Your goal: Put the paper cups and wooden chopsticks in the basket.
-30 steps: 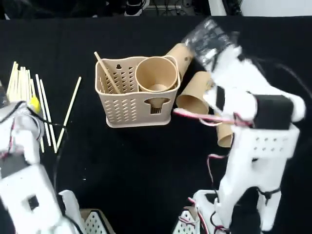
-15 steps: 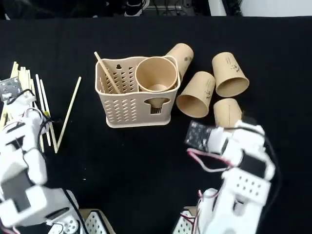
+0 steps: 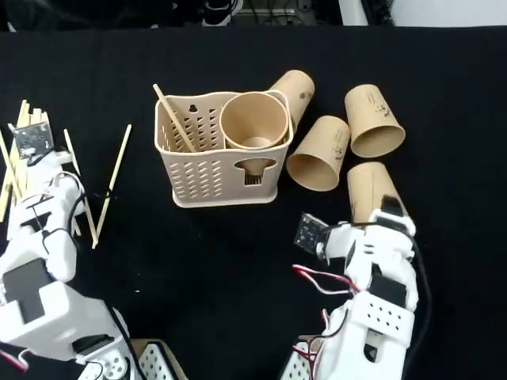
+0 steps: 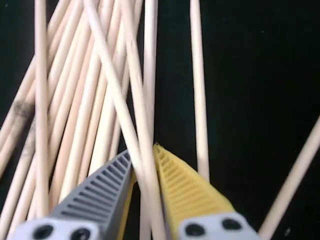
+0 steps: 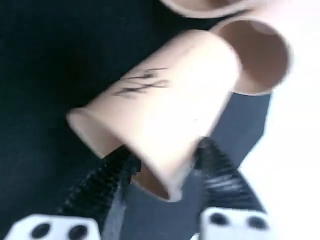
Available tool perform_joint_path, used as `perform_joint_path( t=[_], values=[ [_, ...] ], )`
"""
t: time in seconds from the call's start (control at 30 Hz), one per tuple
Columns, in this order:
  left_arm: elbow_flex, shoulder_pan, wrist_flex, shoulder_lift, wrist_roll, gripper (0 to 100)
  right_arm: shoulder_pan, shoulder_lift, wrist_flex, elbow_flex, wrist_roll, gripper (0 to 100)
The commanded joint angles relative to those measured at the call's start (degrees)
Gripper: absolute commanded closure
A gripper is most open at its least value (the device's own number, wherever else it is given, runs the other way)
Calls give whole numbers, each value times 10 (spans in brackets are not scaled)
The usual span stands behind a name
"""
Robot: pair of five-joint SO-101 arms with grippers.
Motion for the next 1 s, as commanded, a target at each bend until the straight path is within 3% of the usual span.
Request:
perform_joint_path(
  t=[0.0, 0.17, 0.27, 0.5, 0.63, 0.8, 0.97],
  values=[
    [43, 20, -1, -78, 0, 972, 6, 0, 8, -15, -47, 975],
    [131, 37, 3, -265, 4, 972, 4, 0, 160, -128, -69, 986],
    [180, 34, 7, -406, 46, 972, 4, 0, 273, -218, -98, 986],
    [181, 59, 192, -701, 90, 972, 4, 5, 463, -407, -181, 986],
    [184, 90, 238, -854, 98, 972, 4, 6, 550, -518, -251, 986],
    [193, 161, 233, -1000, 98, 972, 4, 51, 620, -656, -361, 986],
    [188, 233, 189, -1049, 98, 973, -5, 200, 694, -830, -449, 986]
  ],
)
